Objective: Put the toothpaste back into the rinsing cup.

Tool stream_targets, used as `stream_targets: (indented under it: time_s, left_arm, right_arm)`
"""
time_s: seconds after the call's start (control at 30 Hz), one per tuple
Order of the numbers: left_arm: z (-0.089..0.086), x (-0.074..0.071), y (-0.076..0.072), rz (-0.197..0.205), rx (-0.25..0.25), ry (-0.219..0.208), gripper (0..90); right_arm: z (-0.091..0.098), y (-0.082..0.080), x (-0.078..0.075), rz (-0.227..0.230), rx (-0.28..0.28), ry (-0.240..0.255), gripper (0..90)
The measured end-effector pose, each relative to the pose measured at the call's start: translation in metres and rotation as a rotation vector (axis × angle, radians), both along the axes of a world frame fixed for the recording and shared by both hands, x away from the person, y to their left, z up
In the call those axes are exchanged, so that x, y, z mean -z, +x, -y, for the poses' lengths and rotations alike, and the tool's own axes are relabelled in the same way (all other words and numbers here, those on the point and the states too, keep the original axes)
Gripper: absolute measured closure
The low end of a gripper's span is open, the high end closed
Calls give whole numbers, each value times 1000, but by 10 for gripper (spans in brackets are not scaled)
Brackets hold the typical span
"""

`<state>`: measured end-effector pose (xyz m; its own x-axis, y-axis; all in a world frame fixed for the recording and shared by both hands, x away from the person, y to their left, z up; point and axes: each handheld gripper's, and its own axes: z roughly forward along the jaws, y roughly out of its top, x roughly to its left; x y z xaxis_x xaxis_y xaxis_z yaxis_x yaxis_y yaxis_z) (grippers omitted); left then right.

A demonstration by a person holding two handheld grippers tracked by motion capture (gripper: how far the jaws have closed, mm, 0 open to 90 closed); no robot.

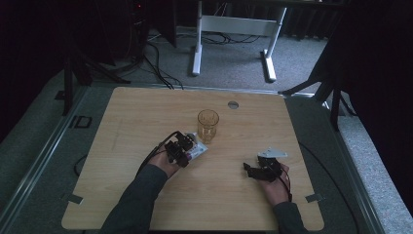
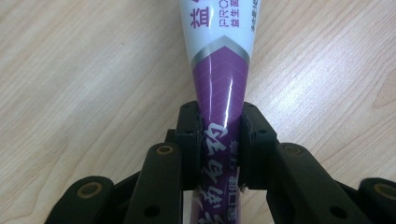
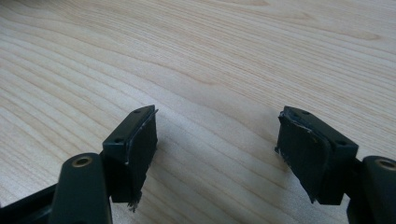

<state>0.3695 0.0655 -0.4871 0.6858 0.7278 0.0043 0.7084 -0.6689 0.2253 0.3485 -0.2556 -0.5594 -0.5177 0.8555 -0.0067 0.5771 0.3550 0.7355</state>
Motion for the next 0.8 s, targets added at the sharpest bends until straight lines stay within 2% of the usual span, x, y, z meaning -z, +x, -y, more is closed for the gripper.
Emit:
stream_targets:
  time_s: [0.07, 0.1, 0.53, 0.8]
  left_arm:
    - [-1, -1, -1, 3, -3, -9, 731]
    - [-2, -5, -2, 10, -5, -35, 731]
    - [-3, -18, -6, 61, -13, -68, 731]
    - [-7, -27, -4, 93, -39, -115, 731]
  right_arm:
    - [0, 0, 0, 1, -1, 0, 283]
    - [0, 0, 0, 1, 0, 0, 283]
    - [0, 0, 0, 2, -2, -1, 283]
    - [0, 0, 0, 1, -1, 0, 283]
